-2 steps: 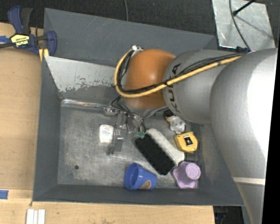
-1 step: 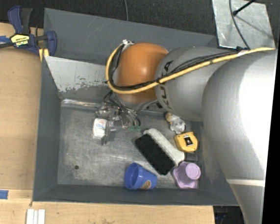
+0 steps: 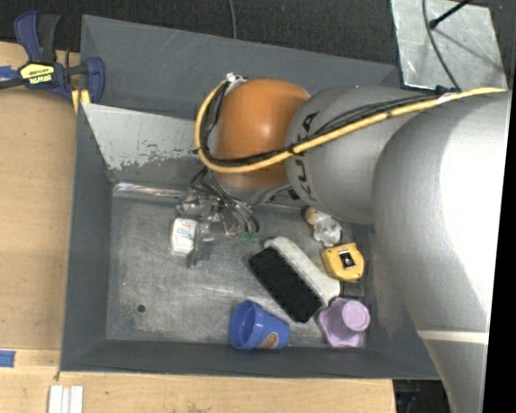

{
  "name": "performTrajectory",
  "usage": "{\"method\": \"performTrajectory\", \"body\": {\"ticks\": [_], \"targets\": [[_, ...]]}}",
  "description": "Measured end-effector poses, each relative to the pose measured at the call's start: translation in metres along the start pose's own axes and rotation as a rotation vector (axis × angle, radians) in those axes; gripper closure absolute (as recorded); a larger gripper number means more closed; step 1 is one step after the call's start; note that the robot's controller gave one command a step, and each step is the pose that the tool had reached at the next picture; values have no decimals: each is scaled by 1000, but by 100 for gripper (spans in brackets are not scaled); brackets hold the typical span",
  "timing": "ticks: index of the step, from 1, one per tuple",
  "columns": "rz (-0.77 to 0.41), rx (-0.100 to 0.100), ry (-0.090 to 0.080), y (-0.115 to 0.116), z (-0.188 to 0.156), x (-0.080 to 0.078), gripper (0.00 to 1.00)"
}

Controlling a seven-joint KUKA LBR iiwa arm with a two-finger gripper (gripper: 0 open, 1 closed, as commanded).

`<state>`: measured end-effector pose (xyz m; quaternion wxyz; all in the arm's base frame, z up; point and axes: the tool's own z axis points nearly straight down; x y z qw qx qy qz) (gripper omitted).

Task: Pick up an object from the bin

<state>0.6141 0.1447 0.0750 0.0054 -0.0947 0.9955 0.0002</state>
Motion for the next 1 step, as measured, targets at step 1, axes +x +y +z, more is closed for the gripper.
{"method": "performTrajectory", "body": {"ticks": [1], "targets": [[-3,-1,2,-2,-166,16,100]]}}
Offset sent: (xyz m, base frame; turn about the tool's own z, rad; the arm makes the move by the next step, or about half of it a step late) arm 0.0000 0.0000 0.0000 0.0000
